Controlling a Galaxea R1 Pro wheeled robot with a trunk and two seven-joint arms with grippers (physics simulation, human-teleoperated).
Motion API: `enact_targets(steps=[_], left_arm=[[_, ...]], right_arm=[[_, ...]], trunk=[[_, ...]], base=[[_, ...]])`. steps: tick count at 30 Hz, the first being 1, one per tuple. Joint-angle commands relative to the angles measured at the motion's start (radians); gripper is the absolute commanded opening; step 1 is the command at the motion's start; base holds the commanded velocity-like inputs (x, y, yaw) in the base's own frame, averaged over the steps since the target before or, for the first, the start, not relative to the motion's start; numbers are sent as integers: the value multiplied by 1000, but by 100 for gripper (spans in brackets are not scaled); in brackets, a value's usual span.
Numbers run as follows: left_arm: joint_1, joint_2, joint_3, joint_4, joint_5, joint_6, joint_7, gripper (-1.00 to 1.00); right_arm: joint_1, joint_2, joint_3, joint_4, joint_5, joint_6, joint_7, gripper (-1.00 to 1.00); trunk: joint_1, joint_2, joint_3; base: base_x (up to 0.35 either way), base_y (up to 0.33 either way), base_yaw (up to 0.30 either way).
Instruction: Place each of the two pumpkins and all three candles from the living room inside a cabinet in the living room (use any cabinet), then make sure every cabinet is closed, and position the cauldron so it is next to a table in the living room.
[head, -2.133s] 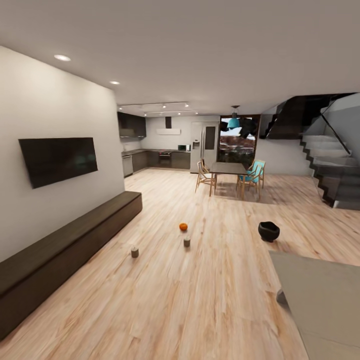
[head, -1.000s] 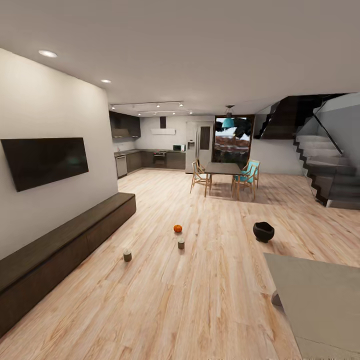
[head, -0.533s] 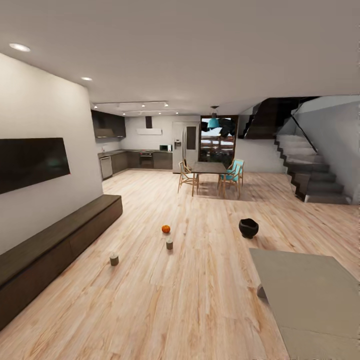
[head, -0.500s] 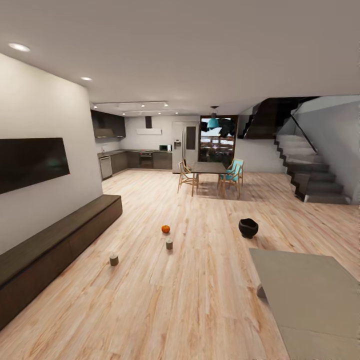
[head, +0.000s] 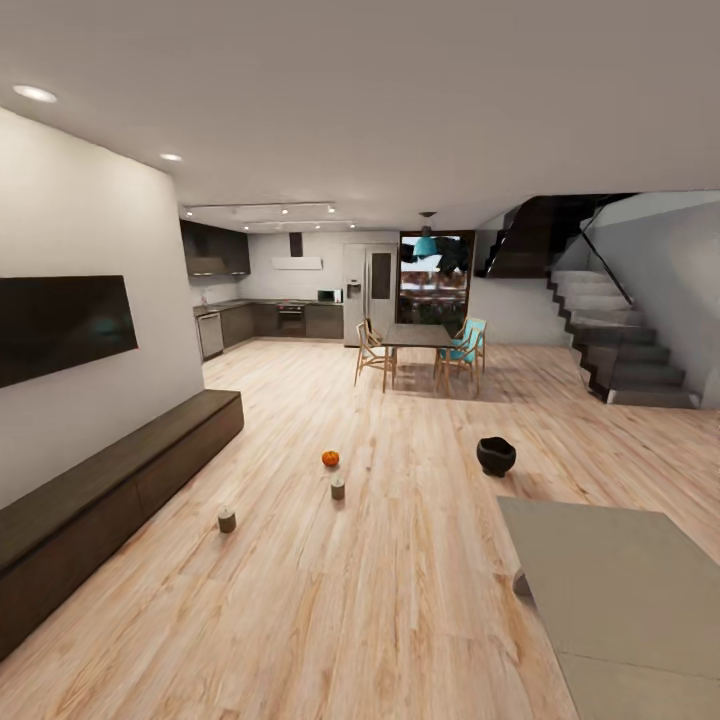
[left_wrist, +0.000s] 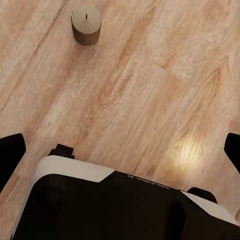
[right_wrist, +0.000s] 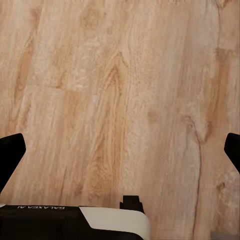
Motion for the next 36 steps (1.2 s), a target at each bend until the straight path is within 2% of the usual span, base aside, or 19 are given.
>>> enact_targets(steps=[1, 9, 18, 25, 36], left_arm=[[0, -1, 6, -2, 5, 7, 0, 100], [0, -1, 6, -2, 4, 7, 0, 100], [0, -1, 6, -2, 4, 7, 0, 100], [0, -2, 5, -2, 4, 7, 0, 100], [0, -2, 4, -2, 4, 7, 0, 100]], right_arm=[[0, 0, 1, -2, 1, 5, 0, 100], [0, 0, 1, -2, 1, 4, 0, 100], [0, 0, 1, -2, 1, 6, 0, 100], [0, 0, 1, -2, 1, 5, 0, 100], [0, 0, 1, -1, 1, 4, 0, 100]], trunk=[[1, -1, 0], [1, -1, -1], [1, -1, -11], [1, -1, -18], [1, -1, -20]], base=[[148, 0, -1], [266, 41, -13], [288, 12, -140], [73, 1, -131], [48, -25, -18]])
